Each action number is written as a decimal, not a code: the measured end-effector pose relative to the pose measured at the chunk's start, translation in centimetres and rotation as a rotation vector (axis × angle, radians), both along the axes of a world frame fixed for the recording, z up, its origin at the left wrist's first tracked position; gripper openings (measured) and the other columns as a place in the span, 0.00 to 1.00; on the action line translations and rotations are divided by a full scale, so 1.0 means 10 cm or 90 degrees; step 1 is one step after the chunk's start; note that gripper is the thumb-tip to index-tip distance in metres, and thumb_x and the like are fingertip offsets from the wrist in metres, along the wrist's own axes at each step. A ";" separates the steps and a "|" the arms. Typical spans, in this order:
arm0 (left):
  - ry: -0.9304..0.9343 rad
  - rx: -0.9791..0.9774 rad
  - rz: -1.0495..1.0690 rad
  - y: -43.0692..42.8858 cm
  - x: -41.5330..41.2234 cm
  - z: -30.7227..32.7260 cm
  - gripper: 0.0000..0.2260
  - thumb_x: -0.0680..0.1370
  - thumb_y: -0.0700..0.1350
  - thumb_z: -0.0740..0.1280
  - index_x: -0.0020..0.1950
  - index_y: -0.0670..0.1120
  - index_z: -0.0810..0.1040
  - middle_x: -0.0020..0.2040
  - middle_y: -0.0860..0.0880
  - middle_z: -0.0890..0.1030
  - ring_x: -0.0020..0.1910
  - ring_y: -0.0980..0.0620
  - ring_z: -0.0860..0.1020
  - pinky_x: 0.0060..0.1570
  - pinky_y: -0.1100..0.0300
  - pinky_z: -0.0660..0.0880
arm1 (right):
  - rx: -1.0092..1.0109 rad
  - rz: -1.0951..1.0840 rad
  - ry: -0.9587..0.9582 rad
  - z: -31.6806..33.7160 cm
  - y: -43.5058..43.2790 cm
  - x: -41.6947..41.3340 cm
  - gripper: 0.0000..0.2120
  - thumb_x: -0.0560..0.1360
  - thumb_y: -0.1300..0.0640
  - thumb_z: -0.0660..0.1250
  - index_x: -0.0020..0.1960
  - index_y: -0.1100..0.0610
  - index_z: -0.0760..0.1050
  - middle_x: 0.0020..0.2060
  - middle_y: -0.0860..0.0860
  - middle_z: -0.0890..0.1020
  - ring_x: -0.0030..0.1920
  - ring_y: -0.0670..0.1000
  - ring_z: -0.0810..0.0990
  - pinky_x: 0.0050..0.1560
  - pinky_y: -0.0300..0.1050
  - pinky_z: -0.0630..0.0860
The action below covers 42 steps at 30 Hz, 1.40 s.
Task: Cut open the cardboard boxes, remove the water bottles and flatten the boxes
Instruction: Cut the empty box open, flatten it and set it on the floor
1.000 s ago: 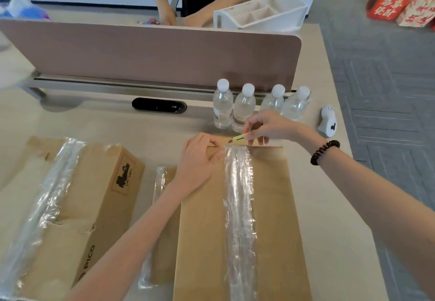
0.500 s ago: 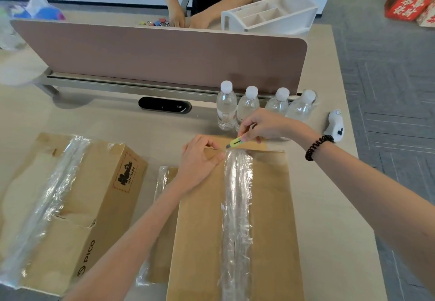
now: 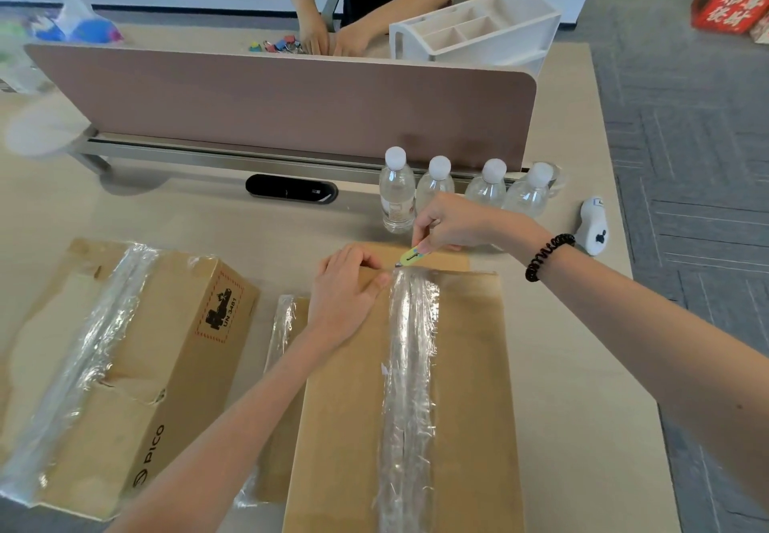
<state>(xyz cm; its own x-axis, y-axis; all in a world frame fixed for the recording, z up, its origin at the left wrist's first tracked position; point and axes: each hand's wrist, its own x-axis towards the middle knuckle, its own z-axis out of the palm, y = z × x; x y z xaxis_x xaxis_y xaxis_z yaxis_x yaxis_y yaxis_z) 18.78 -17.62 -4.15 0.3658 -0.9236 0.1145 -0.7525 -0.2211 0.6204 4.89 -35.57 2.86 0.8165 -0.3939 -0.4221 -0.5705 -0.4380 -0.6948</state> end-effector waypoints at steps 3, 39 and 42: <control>-0.002 0.002 -0.002 0.01 0.00 0.00 0.07 0.77 0.49 0.69 0.49 0.50 0.73 0.48 0.58 0.76 0.49 0.59 0.71 0.59 0.60 0.61 | 0.027 -0.009 0.006 -0.02 -0.06 -0.07 0.04 0.72 0.66 0.71 0.41 0.60 0.82 0.20 0.42 0.72 0.20 0.43 0.64 0.29 0.39 0.63; -0.208 -0.112 -0.072 0.02 -0.14 -0.03 0.04 0.76 0.40 0.68 0.50 0.45 0.77 0.47 0.51 0.76 0.47 0.49 0.73 0.54 0.58 0.66 | -0.212 -0.405 -0.261 -0.23 0.53 -0.41 0.02 0.76 0.58 0.68 0.46 0.56 0.78 0.37 0.48 0.80 0.34 0.53 0.78 0.38 0.47 0.74; -0.209 -0.106 -0.080 0.00 -0.17 -0.01 0.03 0.77 0.39 0.67 0.48 0.46 0.76 0.46 0.51 0.74 0.46 0.49 0.72 0.51 0.56 0.68 | -0.035 -0.566 -0.391 -0.45 0.93 -0.29 0.02 0.79 0.59 0.64 0.48 0.56 0.75 0.36 0.54 0.79 0.27 0.55 0.78 0.28 0.49 0.76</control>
